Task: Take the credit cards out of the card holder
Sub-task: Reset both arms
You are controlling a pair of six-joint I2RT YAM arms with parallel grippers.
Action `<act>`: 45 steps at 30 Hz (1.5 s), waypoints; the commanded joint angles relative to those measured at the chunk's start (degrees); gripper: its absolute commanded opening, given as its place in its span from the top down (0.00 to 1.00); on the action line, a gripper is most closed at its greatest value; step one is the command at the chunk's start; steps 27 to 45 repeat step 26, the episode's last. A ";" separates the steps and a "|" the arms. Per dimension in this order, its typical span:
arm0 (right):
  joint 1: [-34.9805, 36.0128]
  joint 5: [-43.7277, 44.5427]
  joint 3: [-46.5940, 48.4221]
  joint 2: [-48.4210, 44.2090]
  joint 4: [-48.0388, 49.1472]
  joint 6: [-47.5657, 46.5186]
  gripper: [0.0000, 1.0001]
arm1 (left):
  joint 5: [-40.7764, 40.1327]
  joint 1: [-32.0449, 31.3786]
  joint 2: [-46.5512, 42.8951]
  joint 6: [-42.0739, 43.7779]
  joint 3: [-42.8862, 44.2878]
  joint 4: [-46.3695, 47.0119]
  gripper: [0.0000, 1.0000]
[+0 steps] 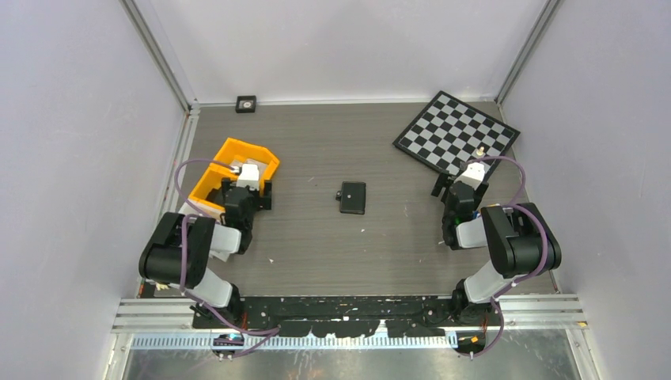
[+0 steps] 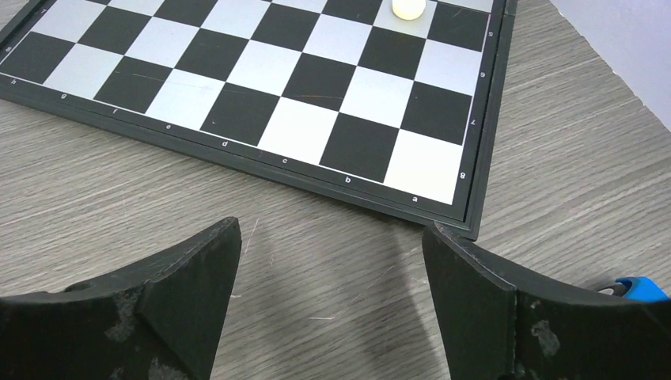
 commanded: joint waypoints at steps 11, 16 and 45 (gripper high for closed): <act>-0.09 2.76 1.10 -1.16 1.99 1.09 0.10 | 6.19 5.18 1.46 -1.75 2.82 1.92 0.00; -0.11 2.74 1.06 -1.14 1.95 1.09 0.09 | 5.97 5.25 1.58 -1.84 2.85 2.17 0.00; -0.21 2.76 1.11 -1.09 2.03 1.03 0.09 | 7.72 6.30 1.52 -2.56 3.59 0.58 0.00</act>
